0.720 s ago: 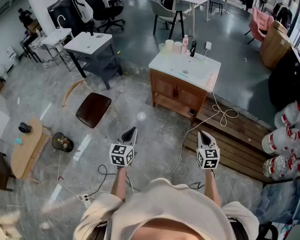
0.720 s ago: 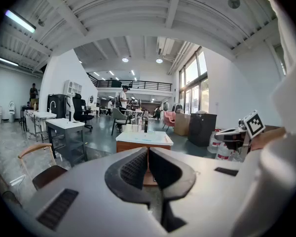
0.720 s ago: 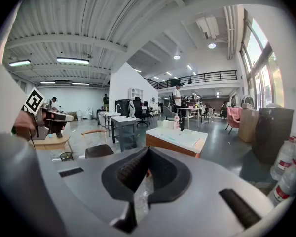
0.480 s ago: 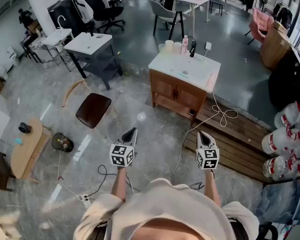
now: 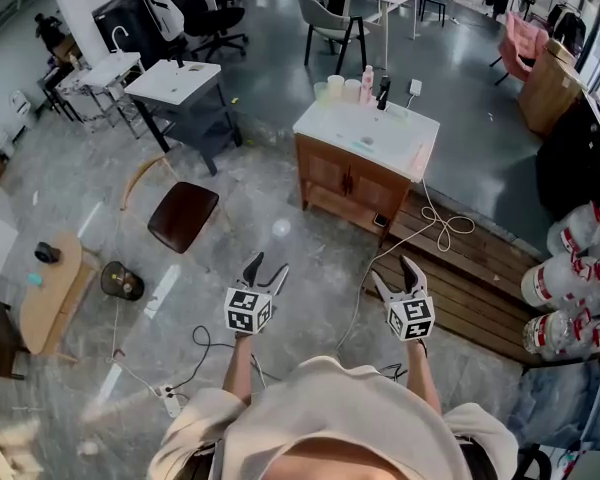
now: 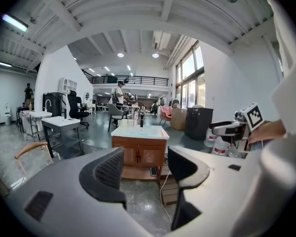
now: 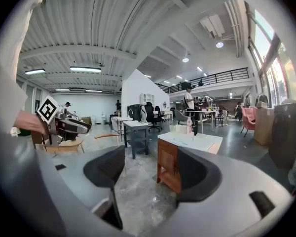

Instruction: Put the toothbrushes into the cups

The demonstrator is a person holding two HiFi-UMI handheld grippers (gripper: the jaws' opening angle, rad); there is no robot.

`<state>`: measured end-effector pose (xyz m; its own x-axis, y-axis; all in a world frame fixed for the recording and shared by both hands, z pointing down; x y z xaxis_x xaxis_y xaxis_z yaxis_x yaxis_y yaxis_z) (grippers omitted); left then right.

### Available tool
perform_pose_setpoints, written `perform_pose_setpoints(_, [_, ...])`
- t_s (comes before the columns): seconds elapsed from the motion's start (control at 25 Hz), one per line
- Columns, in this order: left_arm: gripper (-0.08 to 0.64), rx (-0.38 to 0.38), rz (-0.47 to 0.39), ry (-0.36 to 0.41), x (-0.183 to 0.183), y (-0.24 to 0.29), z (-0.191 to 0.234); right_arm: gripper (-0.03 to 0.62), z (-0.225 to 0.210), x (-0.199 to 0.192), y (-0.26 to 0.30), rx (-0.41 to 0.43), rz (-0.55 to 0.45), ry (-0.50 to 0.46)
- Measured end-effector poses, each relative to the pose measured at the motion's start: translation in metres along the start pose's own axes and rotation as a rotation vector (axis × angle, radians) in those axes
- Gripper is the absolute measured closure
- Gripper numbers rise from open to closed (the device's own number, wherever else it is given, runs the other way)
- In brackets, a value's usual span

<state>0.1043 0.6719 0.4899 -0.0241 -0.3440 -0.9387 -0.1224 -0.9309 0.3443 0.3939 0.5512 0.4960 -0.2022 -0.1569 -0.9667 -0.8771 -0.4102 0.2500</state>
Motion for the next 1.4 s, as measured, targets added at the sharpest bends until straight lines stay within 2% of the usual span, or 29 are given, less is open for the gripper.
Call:
perform_pose_setpoints(0.4, [0.307,0.054,-0.004,-0.031,-0.003,0.012,-0.025,0.295,-0.031,-0.016,-0.009,0.013,0.029,-0.012])
perform_pose_setpoints(0.72, [0.307,0.071,0.021,-0.057,-0.011,0.041,-0.021,0.314,-0.059,-0.020,0.019,0.030,0.047,-0.010])
perform_pose_setpoints(1.04, [0.307,0.080,0.012,-0.071,0.003,0.110,0.017,0.322,-0.098,-0.008,0.087,0.026,0.068,-0.017])
perform_pose_setpoints(1.4, [0.307,0.055,-0.002,-0.085,0.043,0.211,0.084,0.330,-0.151,0.038,0.195,-0.012,0.069,-0.036])
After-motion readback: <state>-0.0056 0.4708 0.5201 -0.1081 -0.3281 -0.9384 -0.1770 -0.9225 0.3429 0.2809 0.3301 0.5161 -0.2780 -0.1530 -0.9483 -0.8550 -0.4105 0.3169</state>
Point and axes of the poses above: the fingertips, and each gripper's own axes: y forward along the fingers, z to its left, x out of its top, the point moved 5 cm from there along -y, backward along the fingers, and after that the axes turned 13 degrees about x, right-handed, at the moved point
